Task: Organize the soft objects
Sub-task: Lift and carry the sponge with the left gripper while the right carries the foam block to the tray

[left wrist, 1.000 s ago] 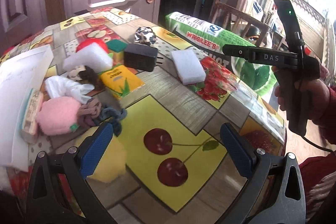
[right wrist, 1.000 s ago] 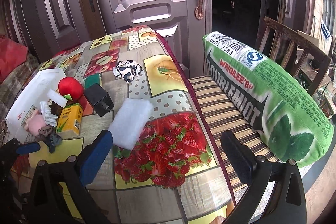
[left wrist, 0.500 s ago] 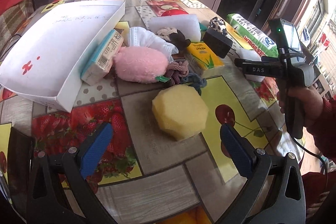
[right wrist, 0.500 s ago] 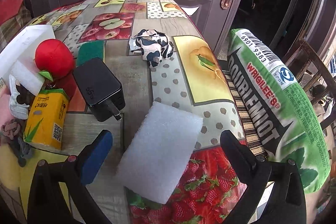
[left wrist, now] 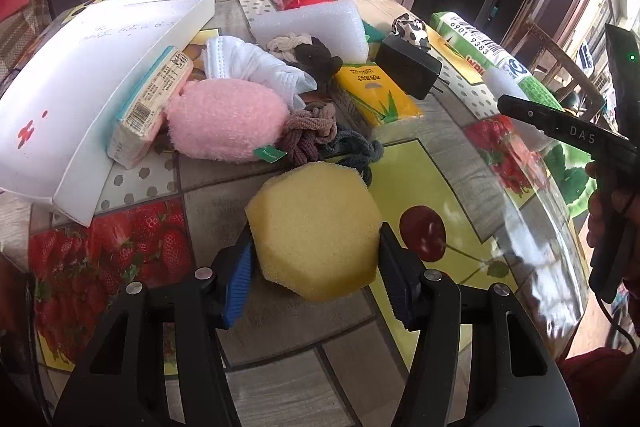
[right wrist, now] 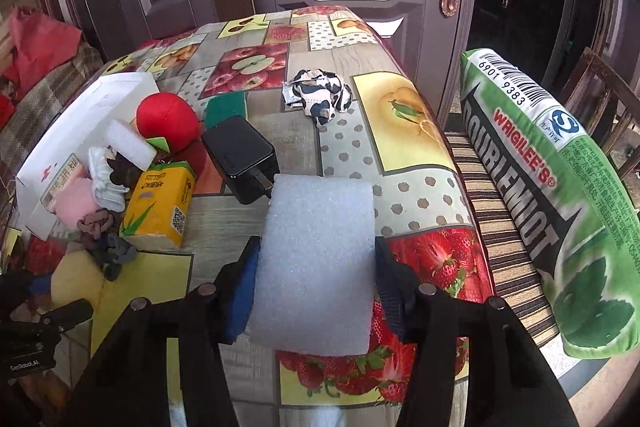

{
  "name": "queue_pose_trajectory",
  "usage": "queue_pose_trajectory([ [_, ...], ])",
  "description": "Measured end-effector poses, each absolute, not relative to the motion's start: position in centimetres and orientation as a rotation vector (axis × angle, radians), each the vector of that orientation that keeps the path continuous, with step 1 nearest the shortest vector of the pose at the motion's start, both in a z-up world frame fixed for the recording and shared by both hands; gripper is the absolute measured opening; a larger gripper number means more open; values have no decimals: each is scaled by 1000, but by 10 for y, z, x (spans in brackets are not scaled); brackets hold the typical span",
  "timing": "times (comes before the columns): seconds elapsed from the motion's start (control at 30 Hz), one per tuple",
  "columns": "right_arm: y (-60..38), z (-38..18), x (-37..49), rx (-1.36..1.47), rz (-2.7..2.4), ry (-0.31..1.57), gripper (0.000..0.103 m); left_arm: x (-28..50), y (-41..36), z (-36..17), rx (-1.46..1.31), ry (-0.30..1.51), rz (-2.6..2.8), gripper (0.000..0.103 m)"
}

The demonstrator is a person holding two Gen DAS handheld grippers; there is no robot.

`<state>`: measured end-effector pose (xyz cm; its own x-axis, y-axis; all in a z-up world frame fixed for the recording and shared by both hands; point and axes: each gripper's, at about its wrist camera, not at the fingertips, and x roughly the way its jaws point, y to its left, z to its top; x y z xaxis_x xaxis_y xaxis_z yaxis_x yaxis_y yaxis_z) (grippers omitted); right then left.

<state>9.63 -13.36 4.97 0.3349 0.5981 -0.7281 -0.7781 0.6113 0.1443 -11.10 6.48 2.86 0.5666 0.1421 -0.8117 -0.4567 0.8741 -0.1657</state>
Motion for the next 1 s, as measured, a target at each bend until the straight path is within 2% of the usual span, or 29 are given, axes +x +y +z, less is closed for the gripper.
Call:
queue_pose_trajectory([
  [0.2,-146,96,88,-131,936,736,54,-135,75,82,-330,788,430,57],
  [0.57,-151,211,60,81,1021,443,54,-182,140,226,-250,520,673,58],
  [1.0,-125,295,28,167,1107,187,54,-220,174,318,-153,344,733,58],
])
